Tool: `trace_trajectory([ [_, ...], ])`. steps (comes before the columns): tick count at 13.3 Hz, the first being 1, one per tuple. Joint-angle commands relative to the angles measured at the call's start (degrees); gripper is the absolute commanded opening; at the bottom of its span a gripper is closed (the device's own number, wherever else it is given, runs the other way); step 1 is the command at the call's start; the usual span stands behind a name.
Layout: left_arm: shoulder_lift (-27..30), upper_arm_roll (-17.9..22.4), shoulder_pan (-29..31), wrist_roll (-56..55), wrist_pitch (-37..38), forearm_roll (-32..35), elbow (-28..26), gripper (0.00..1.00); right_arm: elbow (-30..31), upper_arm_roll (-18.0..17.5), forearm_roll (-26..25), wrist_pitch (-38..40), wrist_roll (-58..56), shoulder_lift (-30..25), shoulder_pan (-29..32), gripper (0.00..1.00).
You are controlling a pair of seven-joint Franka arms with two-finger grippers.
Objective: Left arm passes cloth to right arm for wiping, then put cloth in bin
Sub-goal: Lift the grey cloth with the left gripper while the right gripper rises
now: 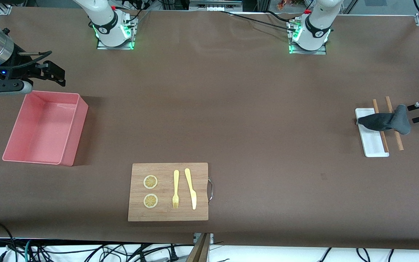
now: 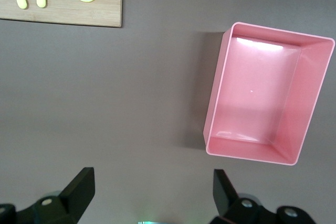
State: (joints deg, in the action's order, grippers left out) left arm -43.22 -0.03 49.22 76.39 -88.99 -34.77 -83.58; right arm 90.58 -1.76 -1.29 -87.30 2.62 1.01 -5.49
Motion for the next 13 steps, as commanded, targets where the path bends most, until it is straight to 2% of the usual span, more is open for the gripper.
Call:
trace_trajectory([
  [1,-1.1,-0.3,0.2,-0.4,5.1,-2.1,2.9,1.00,-0.7,-0.1,0.7,0.7,0.4,-0.1,0.0,0.99],
  [2,-1.3,-0.3,0.5,-0.6,5.8,-2.1,3.0,1.00,-0.7,-0.1,0.7,0.7,0.4,-0.1,0.0,0.99],
  [4,-1.6,-0.2,0.7,-0.7,6.9,-1.8,2.9,0.89,-0.7,-0.1,0.7,0.7,0.4,-0.1,0.0,0.99],
  [6,-2.5,-0.2,0.7,-0.7,7.7,-2.1,2.9,0.84,-0.7,-0.1,0.7,0.9,-0.1,-0.1,0.0,0.99],
  [7,-2.5,-0.2,0.8,-0.7,7.8,-2.1,2.9,0.78,-0.7,-0.1,0.7,1.2,0.0,-0.1,0.0,0.99],
  [8,-2.5,-0.2,0.7,-0.7,8.6,-1.8,3.0,0.68,-0.7,-0.1,0.6,1.3,0.3,-0.1,0.0,0.99],
  [11,-2.4,-0.2,0.7,-1.1,9.5,-1.5,3.2,0.29,-0.8,0.1,-0.1,0.8,-1.0,3.1,0.2,0.99],
  [13,-2.3,-0.2,0.8,-1.0,9.7,-1.1,4.2,0.09,-0.8,0.1,0.1,1.1,-1.1,2.9,0.0,0.99],
])
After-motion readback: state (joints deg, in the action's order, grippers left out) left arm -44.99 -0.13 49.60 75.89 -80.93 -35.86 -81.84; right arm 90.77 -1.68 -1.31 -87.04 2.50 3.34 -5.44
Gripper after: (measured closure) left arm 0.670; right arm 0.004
